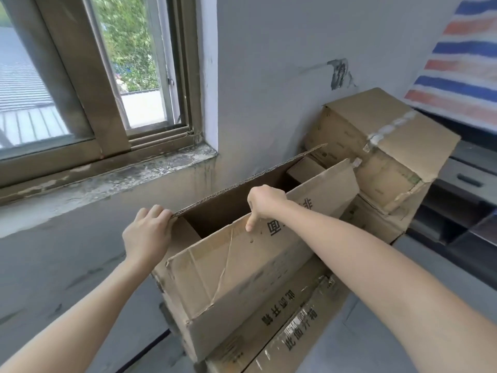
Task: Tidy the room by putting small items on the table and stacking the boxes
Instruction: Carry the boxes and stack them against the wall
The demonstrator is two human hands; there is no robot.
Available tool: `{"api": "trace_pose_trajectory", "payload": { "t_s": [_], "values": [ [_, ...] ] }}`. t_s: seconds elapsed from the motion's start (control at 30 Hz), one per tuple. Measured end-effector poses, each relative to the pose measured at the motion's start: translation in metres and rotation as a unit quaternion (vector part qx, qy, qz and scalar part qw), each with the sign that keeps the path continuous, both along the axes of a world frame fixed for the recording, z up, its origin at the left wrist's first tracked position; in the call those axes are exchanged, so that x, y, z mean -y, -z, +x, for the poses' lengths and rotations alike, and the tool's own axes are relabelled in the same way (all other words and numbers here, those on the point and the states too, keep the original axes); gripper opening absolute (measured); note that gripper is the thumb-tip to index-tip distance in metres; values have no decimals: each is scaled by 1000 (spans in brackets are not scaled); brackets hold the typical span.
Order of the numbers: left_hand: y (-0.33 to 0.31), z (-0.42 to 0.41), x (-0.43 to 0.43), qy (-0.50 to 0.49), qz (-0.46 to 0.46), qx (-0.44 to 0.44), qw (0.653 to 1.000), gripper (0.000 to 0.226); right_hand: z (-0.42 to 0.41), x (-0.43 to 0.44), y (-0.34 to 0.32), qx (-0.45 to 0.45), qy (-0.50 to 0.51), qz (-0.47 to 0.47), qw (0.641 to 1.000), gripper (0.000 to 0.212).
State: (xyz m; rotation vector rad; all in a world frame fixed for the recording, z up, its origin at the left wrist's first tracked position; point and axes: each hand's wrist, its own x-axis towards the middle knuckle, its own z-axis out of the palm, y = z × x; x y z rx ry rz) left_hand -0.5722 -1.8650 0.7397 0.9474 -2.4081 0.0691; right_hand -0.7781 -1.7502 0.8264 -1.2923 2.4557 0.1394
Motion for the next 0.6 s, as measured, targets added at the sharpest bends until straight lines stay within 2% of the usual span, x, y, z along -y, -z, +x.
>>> {"api": "trace_pose_trajectory", "payload": {
  "t_s": [0.2,0.37,0.4,0.5,0.6],
  "values": [
    [-11,-11,23,-31,24,-20,999,14,-14,28,-5,-6,-31,7,999,46],
    [-9,-4,27,-25,7,8,1000,9,-21,45,-3,-45,-77,1,996,44],
    [-9,-4,28,-35,37,14,999,5,-21,48,-2,-50,-83,-1,995,44],
    [-15,-3,27,-51,162,69,983,25,-19,47,16,-80,-112,-38,990,40],
    [-22,1,11,-28,300,135,944,37,-20,16,56,-104,-130,-125,978,47]
  ]
}}
